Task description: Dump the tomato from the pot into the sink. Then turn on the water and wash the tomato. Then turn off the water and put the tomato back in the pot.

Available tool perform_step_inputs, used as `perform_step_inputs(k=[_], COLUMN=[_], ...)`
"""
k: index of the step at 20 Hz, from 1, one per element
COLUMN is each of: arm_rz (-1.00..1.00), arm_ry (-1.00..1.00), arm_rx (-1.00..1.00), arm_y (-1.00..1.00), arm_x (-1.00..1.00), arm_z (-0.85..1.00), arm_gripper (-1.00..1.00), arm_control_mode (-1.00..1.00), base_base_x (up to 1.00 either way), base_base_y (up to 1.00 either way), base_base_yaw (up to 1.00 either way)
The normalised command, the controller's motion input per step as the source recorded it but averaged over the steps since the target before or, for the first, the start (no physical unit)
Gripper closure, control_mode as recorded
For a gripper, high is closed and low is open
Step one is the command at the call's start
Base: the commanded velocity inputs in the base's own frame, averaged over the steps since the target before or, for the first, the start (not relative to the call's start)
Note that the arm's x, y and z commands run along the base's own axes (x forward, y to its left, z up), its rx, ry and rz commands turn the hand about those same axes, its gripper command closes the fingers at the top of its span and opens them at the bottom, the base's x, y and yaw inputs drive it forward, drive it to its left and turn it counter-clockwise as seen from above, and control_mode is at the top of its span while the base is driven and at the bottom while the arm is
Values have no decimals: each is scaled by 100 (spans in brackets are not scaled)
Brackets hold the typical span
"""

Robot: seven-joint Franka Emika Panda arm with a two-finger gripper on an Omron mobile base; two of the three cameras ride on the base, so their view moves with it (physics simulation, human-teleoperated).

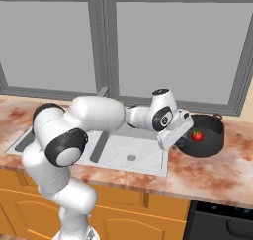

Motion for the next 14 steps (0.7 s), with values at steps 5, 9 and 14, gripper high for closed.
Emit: perform_step_inputs(k=[5,9,14], arm_rz=[22,16,11], arm_ry=[13,17,18], arm_rx=[-11,-16,-20], arm_y=[29,28,26], arm_x=[-15,-4,0], arm_z=[54,53,40], arm_gripper=[100,100,100], arm_control_mode=[-100,-100,-100], base_base_x=[0,0,0], base_base_y=[0,0,0], base_base_yaw=[0,0,0])
